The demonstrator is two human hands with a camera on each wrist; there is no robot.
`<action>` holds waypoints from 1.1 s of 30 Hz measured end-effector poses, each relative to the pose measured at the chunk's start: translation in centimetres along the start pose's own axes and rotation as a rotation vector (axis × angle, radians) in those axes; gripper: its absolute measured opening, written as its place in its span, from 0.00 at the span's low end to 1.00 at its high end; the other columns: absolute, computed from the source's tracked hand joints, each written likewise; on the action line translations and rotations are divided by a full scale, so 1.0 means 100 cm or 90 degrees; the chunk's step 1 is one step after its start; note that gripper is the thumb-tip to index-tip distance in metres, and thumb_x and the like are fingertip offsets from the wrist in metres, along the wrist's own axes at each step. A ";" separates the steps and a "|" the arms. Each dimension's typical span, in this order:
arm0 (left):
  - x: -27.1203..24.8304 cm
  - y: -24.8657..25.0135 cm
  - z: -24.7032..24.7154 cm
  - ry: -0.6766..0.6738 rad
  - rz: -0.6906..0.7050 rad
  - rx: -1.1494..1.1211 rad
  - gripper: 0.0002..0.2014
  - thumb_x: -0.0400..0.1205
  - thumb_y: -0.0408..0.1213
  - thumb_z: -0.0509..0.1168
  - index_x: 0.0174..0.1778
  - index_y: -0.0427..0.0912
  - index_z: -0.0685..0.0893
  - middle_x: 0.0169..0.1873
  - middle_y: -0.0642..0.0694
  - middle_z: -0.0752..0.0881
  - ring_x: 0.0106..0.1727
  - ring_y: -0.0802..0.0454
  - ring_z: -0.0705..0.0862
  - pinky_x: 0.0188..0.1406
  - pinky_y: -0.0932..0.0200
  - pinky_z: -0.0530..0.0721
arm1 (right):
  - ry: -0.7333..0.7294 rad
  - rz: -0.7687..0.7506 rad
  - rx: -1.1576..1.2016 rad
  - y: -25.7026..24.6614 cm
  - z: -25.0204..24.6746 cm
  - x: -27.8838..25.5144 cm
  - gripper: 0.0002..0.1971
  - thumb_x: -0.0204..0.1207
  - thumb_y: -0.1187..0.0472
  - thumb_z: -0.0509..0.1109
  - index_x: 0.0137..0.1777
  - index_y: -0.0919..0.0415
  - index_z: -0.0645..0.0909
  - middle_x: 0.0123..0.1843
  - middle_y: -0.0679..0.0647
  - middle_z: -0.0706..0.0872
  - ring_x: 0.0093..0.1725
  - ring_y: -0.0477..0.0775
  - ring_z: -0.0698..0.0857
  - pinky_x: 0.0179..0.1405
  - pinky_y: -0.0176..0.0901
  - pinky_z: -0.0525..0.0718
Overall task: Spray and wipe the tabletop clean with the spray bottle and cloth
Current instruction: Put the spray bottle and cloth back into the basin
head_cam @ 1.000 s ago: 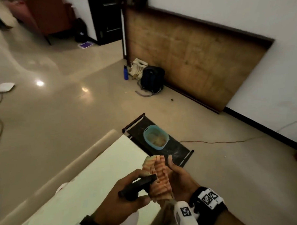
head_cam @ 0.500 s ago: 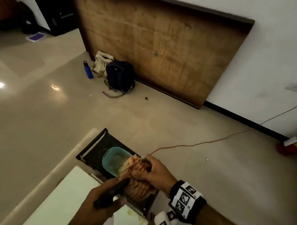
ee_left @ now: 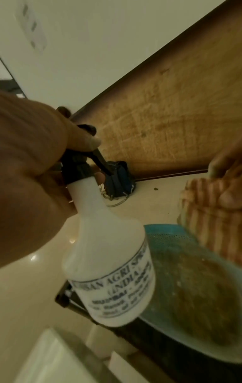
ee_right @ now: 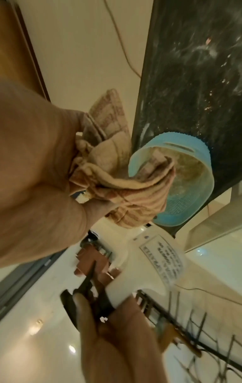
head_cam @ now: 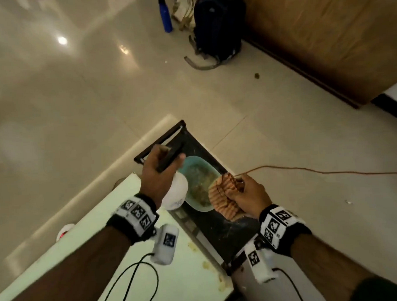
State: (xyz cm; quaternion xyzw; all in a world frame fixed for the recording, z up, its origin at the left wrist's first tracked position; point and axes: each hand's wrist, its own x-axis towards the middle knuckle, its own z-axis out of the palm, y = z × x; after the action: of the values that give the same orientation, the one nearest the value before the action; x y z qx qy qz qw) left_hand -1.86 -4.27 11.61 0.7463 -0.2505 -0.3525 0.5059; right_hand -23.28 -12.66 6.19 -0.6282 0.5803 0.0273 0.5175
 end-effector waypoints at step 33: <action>0.062 -0.165 0.050 -0.036 0.033 0.384 0.14 0.87 0.46 0.68 0.62 0.44 0.75 0.50 0.53 0.83 0.49 0.51 0.84 0.47 0.54 0.83 | -0.027 -0.237 -0.562 0.025 0.138 0.093 0.30 0.71 0.50 0.72 0.72 0.61 0.72 0.73 0.66 0.69 0.72 0.69 0.68 0.70 0.64 0.72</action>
State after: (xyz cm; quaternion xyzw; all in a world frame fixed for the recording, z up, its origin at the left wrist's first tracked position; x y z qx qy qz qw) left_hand -1.58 -5.76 -6.68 0.8462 -0.3769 -0.2697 0.2630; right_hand -14.34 -9.27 -7.71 -0.8805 0.3802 0.1912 0.2090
